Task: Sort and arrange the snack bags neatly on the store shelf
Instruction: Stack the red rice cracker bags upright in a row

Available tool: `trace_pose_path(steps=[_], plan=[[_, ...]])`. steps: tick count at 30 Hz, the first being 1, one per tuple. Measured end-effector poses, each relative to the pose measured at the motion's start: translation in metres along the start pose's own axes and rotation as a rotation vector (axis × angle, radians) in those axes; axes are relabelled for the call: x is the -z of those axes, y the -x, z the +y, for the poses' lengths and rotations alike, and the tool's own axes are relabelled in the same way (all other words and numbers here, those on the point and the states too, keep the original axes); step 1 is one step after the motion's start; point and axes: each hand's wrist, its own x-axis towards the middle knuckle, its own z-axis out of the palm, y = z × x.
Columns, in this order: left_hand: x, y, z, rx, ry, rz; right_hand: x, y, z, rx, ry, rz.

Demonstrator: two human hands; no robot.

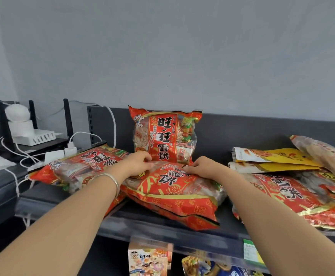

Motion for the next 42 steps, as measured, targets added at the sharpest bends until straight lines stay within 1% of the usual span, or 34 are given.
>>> trace_pose_path(steps=[3,5,7,9,12,14,16,18,21,23,25,27,28,29,31,33,34,36,38,39,41,42], plan=[[-0.001,0.003,0.008,0.015,-0.003,0.039,-0.003,-0.004,0.000,0.059,0.117,0.154],[-0.001,0.007,0.012,0.016,0.062,0.032,-0.002,-0.003,-0.002,0.103,0.116,0.278],[0.003,0.011,0.014,0.036,0.226,0.016,0.004,0.005,-0.008,0.176,0.007,0.401],[0.010,0.015,0.014,0.106,0.427,-0.003,0.013,0.013,-0.017,0.278,-0.050,0.495],[0.016,0.015,0.012,0.222,0.722,-0.072,0.024,0.026,-0.033,0.438,0.074,0.612],[0.015,0.012,0.010,0.198,0.880,-0.114,0.029,0.030,-0.037,0.494,0.169,0.711],[0.013,0.007,0.012,0.138,1.023,-0.116,0.030,0.031,-0.036,0.449,0.234,0.765],[0.011,0.002,0.016,0.092,1.101,-0.071,0.032,0.031,-0.033,0.323,0.221,0.782],[0.007,-0.005,0.017,0.085,1.097,0.032,0.035,0.030,-0.028,0.098,0.176,0.803],[0.005,-0.008,0.015,0.092,1.110,0.081,0.035,0.031,-0.026,-0.026,0.067,0.807],[0.004,-0.009,0.012,0.088,1.161,0.120,0.035,0.030,-0.023,-0.107,-0.237,0.744],[0.004,-0.009,0.009,0.084,1.217,0.147,0.033,0.030,-0.023,-0.157,-0.625,0.602],[0.005,-0.009,0.008,0.075,1.223,0.159,0.031,0.032,-0.024,-0.192,-0.753,0.537],[0.005,-0.010,0.007,0.058,1.217,0.175,0.028,0.032,-0.023,-0.238,-0.820,0.493],[0.005,-0.012,0.007,0.014,1.200,0.209,0.024,0.028,-0.018,-0.325,-0.869,0.439],[0.008,-0.013,0.012,-0.065,1.173,0.237,0.023,0.025,-0.012,-0.342,-0.913,0.397],[0.011,-0.014,0.014,-0.112,1.149,0.252,0.023,0.023,-0.010,-0.330,-0.951,0.407],[0.018,-0.021,0.017,-0.172,1.104,0.300,0.025,0.019,-0.012,-0.248,-1.054,0.477],[0.025,-0.030,0.015,-0.156,1.016,0.344,0.022,0.013,-0.020,-0.170,-1.098,0.574],[0.028,-0.036,0.013,-0.127,0.932,0.348,0.017,0.008,-0.024,-0.157,-1.093,0.608],[0.030,-0.043,0.004,-0.083,0.768,0.309,0.010,-0.002,-0.029,-0.177,-1.075,0.652],[0.031,-0.043,-0.003,-0.065,0.730,0.275,0.007,-0.007,-0.027,-0.195,-1.084,0.665]])
